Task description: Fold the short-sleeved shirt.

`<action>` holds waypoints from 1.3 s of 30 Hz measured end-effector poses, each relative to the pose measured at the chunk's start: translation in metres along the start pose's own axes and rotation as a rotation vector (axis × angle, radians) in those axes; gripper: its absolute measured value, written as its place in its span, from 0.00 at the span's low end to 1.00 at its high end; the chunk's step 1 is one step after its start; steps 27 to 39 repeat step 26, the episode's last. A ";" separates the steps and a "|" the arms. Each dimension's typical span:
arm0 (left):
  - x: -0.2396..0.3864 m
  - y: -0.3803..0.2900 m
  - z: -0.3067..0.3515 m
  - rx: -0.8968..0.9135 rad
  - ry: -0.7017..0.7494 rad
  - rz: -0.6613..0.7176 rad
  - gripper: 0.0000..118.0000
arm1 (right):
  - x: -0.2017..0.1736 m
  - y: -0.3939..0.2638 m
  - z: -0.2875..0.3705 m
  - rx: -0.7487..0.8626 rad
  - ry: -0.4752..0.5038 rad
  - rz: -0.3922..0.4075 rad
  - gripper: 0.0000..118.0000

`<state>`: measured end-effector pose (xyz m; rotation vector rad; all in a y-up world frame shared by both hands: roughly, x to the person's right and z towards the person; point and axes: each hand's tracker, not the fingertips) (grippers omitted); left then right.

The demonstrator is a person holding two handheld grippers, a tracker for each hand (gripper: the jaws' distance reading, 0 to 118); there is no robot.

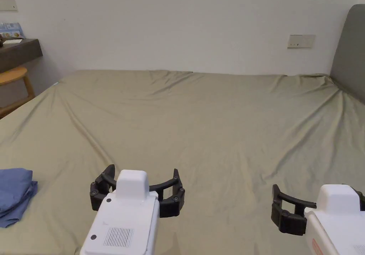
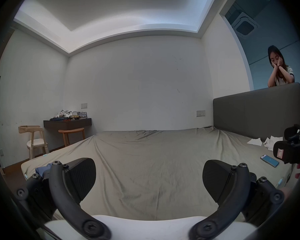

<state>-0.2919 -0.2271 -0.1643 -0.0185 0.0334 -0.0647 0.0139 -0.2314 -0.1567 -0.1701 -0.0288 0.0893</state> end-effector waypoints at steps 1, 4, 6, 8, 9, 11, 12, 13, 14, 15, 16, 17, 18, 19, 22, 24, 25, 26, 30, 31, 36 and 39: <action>0.000 0.000 0.000 0.001 -0.001 -0.007 1.00 | -0.001 0.000 0.000 -0.001 0.001 0.004 1.00; 0.000 -0.001 0.002 0.004 -0.005 -0.011 1.00 | -0.003 0.001 0.000 -0.004 0.004 0.006 1.00; -0.002 0.000 0.003 0.006 -0.007 -0.004 1.00 | -0.004 0.001 0.000 -0.006 0.006 0.003 1.00; -0.003 0.000 0.004 0.008 -0.007 0.002 1.00 | -0.004 0.001 0.000 -0.010 0.007 0.000 1.00; -0.003 0.000 0.004 0.008 -0.006 0.003 1.00 | -0.004 0.001 -0.001 -0.015 0.009 -0.003 1.00; -0.004 0.000 0.004 0.006 -0.007 0.002 1.00 | -0.003 0.002 -0.001 -0.020 0.014 -0.007 1.00; -0.004 0.000 0.004 0.006 -0.008 0.001 1.00 | -0.003 0.002 -0.002 -0.027 0.014 -0.008 1.00; -0.005 0.000 0.004 0.007 -0.009 0.001 1.00 | -0.002 0.002 -0.002 -0.024 0.015 -0.013 1.00; -0.004 0.000 0.004 0.008 -0.009 0.001 1.00 | -0.002 0.001 -0.001 -0.012 0.012 -0.016 1.00; -0.004 0.000 0.005 0.007 -0.010 0.002 1.00 | -0.002 0.001 0.002 0.003 0.006 -0.018 1.00; -0.004 0.000 0.005 0.006 -0.011 0.002 1.00 | -0.002 0.001 0.003 0.006 0.002 -0.019 1.00; -0.004 0.000 0.004 0.005 -0.010 0.003 1.00 | -0.002 0.000 0.004 0.008 0.002 -0.018 1.00; -0.005 0.000 0.004 0.006 -0.009 0.003 1.00 | -0.001 0.000 0.004 0.012 0.010 -0.023 1.00; -0.005 0.000 0.004 0.005 -0.009 0.004 1.00 | 0.000 0.000 0.003 0.012 0.017 -0.027 1.00; -0.004 0.000 0.005 0.006 -0.011 0.001 1.00 | 0.001 0.000 0.002 0.002 0.010 -0.027 1.00; -0.003 0.000 0.006 0.009 -0.012 -0.002 1.00 | 0.002 0.000 0.002 0.004 0.009 -0.034 1.00; -0.003 0.000 0.006 0.010 -0.012 -0.003 1.00 | 0.004 -0.001 0.003 0.008 0.009 -0.041 1.00; -0.003 0.000 0.006 0.011 -0.012 -0.003 1.00 | 0.005 -0.001 0.004 0.013 0.012 -0.054 1.00; -0.003 0.000 0.006 0.011 -0.012 -0.003 1.00 | 0.005 -0.001 0.004 0.013 0.012 -0.054 1.00; -0.003 0.000 0.006 0.011 -0.012 -0.003 1.00 | 0.005 -0.001 0.004 0.013 0.012 -0.054 1.00; -0.003 0.000 0.006 0.011 -0.012 -0.003 1.00 | 0.005 -0.001 0.004 0.013 0.012 -0.054 1.00; -0.003 0.000 0.006 0.011 -0.012 -0.003 1.00 | 0.005 -0.001 0.004 0.013 0.012 -0.054 1.00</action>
